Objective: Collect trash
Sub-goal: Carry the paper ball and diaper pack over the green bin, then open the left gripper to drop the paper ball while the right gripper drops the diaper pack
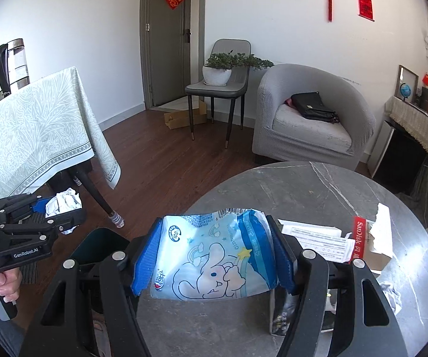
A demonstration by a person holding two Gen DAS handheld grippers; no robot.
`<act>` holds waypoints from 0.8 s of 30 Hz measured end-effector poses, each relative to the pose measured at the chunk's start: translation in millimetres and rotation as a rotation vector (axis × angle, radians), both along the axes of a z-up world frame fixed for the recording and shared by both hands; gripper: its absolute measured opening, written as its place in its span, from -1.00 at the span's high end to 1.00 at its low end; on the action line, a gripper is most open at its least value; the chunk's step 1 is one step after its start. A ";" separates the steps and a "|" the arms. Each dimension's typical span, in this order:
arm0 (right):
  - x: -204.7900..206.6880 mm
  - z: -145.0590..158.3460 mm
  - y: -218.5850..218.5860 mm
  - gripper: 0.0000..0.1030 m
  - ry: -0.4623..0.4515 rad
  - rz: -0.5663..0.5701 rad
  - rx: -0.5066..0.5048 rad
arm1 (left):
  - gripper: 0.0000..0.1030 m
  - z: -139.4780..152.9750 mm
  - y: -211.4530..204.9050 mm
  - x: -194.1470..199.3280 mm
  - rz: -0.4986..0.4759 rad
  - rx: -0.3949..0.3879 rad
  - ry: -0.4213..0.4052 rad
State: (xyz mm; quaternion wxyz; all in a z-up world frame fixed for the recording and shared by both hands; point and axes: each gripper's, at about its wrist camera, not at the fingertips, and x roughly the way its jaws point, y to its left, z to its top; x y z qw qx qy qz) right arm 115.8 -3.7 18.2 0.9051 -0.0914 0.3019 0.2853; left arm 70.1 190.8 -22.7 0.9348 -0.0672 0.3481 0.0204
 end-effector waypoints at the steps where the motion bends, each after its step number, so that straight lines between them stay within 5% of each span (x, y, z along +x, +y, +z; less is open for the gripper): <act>1: -1.1 0.2 6.3 -0.31 0.006 0.014 0.009 | 0.02 -2.8 5.1 -1.4 0.009 0.002 0.010; 24: -20.6 -46.0 149.4 -0.31 0.122 0.219 -0.036 | 0.02 -103.6 98.7 -14.0 0.118 -0.002 0.265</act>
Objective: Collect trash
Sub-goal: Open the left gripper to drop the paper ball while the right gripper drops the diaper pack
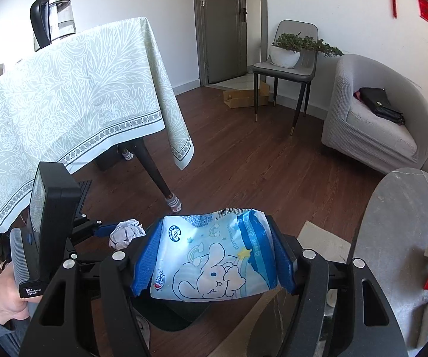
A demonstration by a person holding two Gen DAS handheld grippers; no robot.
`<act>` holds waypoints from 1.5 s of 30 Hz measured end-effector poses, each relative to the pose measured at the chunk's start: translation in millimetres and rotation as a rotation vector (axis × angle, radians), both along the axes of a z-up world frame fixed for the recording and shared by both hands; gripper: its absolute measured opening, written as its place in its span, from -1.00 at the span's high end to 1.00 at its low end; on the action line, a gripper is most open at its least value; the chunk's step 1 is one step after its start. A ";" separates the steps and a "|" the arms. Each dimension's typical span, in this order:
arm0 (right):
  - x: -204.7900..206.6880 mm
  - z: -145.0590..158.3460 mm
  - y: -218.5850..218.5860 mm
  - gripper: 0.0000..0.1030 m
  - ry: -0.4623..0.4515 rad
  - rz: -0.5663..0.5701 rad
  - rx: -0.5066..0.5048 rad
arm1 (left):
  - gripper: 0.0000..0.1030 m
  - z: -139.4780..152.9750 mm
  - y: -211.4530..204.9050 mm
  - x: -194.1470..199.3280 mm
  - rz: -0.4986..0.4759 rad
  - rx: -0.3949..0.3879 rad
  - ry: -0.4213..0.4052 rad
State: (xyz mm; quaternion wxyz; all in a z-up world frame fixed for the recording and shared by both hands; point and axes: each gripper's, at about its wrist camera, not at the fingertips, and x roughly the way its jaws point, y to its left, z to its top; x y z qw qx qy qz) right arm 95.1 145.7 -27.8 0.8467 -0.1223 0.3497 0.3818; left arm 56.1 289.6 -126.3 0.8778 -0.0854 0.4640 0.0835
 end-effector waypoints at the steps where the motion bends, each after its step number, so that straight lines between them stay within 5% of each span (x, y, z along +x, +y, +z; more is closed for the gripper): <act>1: 0.7 -3.1 3.9 -0.30 0.008 0.002 -0.004 | 0.02 -5.3 1.8 0.0 0.001 -0.004 0.014; 10: 8.5 -43.2 32.5 -0.30 0.110 0.000 -0.040 | -0.12 -29.8 11.4 -6.4 -0.005 -0.013 0.083; 14: 12.7 -63.3 37.0 -0.30 0.146 -0.019 -0.064 | -0.34 -15.3 15.4 -12.4 0.007 -0.013 0.030; 24: 15.0 -100.8 51.5 -0.30 0.206 -0.019 -0.108 | -0.34 43.5 17.4 -30.7 0.007 -0.012 -0.140; 36: -1.6 -148.3 85.9 -0.31 0.269 0.040 -0.190 | 0.01 113.4 10.2 -49.5 0.017 -0.002 -0.298; 45: -10.4 -180.6 102.3 -0.36 0.265 0.068 -0.294 | 0.35 129.0 6.2 -48.7 0.007 -0.054 -0.337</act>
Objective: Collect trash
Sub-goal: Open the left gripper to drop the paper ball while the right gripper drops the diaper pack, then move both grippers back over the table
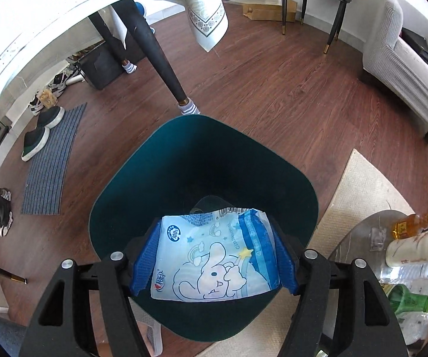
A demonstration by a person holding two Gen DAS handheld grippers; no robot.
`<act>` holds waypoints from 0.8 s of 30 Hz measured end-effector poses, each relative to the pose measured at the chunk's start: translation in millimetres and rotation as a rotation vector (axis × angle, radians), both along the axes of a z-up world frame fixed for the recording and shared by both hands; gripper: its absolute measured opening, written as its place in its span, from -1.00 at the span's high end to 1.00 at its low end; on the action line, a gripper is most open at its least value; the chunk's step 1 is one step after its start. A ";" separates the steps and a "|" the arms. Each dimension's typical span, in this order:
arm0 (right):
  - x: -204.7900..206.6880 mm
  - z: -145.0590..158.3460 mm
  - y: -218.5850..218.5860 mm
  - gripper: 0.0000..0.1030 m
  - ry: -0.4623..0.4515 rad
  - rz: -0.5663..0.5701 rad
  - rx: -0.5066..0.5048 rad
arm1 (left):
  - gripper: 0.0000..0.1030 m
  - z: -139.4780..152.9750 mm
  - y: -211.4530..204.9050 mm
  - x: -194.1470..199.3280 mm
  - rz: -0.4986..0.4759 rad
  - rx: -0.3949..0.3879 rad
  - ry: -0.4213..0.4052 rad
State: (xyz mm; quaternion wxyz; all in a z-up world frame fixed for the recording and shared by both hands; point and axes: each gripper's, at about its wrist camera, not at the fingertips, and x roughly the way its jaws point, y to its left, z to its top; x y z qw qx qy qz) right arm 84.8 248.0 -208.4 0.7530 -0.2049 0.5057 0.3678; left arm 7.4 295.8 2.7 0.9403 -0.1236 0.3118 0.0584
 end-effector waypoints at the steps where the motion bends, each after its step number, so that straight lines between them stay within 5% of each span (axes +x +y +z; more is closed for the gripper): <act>1: 0.0 -3.4 -0.4 -0.37 0.003 0.002 -0.006 | 0.35 2.1 -1.7 0.5 -0.001 0.004 -0.003; 12: -5.1 1.7 -13.5 -0.42 0.005 0.032 0.010 | 0.35 17.9 -8.6 8.3 -0.007 -0.018 -0.058; 15: -8.8 9.0 -14.1 -0.64 -0.019 0.049 0.022 | 0.35 19.3 -9.5 10.2 0.001 -0.015 -0.058; 24: -17.6 48.7 -32.5 -0.64 -0.036 0.078 0.081 | 0.35 32.6 -10.0 15.8 0.029 -0.034 -0.100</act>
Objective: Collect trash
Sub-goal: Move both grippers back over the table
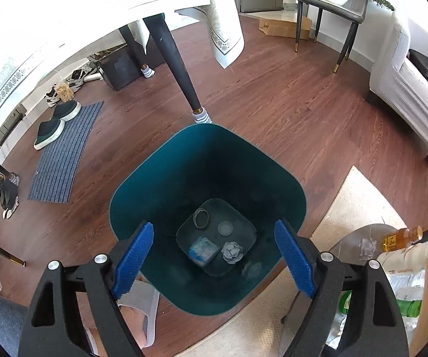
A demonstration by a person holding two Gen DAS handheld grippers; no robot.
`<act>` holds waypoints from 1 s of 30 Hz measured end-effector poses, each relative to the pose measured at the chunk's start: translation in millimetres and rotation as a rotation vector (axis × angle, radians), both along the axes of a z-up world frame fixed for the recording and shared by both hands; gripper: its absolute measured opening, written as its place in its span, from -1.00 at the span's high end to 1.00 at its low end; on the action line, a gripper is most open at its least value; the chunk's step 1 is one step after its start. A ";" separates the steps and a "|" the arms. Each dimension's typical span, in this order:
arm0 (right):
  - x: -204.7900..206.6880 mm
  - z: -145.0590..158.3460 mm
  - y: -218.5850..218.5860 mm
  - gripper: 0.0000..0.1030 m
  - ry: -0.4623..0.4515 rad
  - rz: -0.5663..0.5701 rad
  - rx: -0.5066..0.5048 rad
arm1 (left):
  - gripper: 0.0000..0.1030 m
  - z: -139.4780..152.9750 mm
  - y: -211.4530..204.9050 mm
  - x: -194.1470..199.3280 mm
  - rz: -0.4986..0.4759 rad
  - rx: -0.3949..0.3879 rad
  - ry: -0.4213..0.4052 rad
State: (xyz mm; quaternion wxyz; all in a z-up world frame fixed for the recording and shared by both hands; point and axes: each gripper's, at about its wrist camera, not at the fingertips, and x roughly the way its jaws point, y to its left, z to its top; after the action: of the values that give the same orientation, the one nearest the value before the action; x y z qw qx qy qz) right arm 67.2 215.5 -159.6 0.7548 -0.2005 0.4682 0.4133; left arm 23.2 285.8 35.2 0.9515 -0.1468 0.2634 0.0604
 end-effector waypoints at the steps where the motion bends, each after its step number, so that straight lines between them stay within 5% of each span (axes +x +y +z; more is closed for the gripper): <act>1: -1.2 7.3 -4.6 -0.64 -0.003 0.004 0.011 | 0.33 1.0 -0.4 1.0 0.002 0.000 -0.003; 7: -11.5 53.8 -29.2 -0.46 -0.073 0.028 0.058 | 0.30 3.9 -11.0 8.0 0.013 0.036 -0.010; 17: -1.6 129.8 -105.1 -0.21 -0.221 -0.070 0.139 | 0.19 17.7 -30.3 16.2 0.023 -0.040 -0.061; 30: 43.0 181.3 -248.6 -0.13 -0.343 -0.316 0.177 | -0.31 16.9 -141.4 50.5 -0.150 -0.089 -0.045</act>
State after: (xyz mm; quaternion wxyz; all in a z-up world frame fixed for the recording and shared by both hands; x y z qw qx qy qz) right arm 110.2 -33.1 21.7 0.8930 -0.1252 0.3209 0.2897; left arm 73.6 144.4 52.1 0.9516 -0.1703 0.2546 -0.0261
